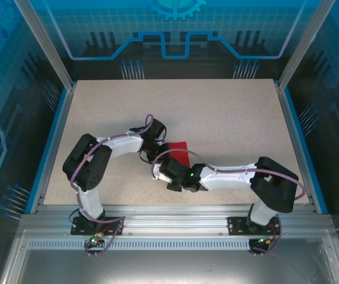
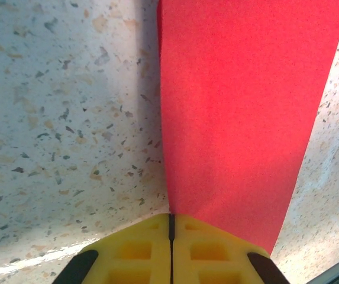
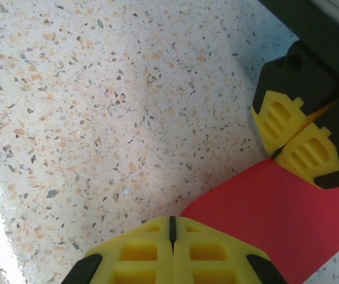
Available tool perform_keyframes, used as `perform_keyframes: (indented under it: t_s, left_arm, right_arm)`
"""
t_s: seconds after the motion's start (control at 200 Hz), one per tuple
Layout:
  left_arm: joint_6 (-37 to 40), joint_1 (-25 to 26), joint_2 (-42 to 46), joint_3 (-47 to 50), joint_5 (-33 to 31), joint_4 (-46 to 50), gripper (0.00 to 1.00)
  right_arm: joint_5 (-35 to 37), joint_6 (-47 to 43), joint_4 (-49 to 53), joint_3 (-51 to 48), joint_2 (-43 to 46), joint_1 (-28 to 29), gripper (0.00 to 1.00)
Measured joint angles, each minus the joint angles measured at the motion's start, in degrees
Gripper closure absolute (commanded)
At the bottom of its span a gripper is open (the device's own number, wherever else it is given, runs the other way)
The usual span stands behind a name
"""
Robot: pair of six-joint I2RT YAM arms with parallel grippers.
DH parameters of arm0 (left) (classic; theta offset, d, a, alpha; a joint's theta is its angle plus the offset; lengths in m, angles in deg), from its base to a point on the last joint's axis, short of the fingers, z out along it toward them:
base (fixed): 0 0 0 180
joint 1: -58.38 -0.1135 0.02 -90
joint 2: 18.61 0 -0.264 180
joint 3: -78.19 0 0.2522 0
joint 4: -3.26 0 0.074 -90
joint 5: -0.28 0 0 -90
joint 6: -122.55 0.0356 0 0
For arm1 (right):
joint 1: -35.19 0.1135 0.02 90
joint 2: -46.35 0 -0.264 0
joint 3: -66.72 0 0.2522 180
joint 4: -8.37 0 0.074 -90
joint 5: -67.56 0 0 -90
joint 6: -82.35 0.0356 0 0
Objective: Fold a paper plane with a square sheet of paper (fold left side to right side)
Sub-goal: Third fold the triangle at the center of the table.
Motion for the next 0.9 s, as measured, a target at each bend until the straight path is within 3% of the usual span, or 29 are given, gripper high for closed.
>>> perform_keyframes:
  t_s: [0.17, 0.295, 0.4, 0.6, 0.9]
  left_arm:
    - [1.84, -0.24, 0.81, -0.28, 0.0, 1.27, 0.58]
    - [2.86, -1.05, 3.54, -0.31, 0.07, 2.49, 0.51]
    - [3.74, -1.88, 5.35, -0.72, 0.04, 3.76, 0.51]
    - [5.16, -2.34, 5.16, -4.09, 0.57, 5.6, 0.64]
    - [7.13, -1.9, -6.21, -16.65, 3.93, 5.64, 0.71]
  right_arm:
    - [-3.32, 0.52, 1.03, 0.0, 0.02, -1.51, 1.0]
    - [-4.94, 0.81, 1.53, 0.0, 0.02, -1.97, 1.0]
    - [-6.08, 1.05, 1.68, 0.0, 0.02, -2.23, 1.0]
    - [-7.23, 1.55, 1.86, 0.0, 0.02, -2.97, 1.0]
    - [-8.15, 2.34, 1.95, 0.0, 0.02, -3.61, 1.0]
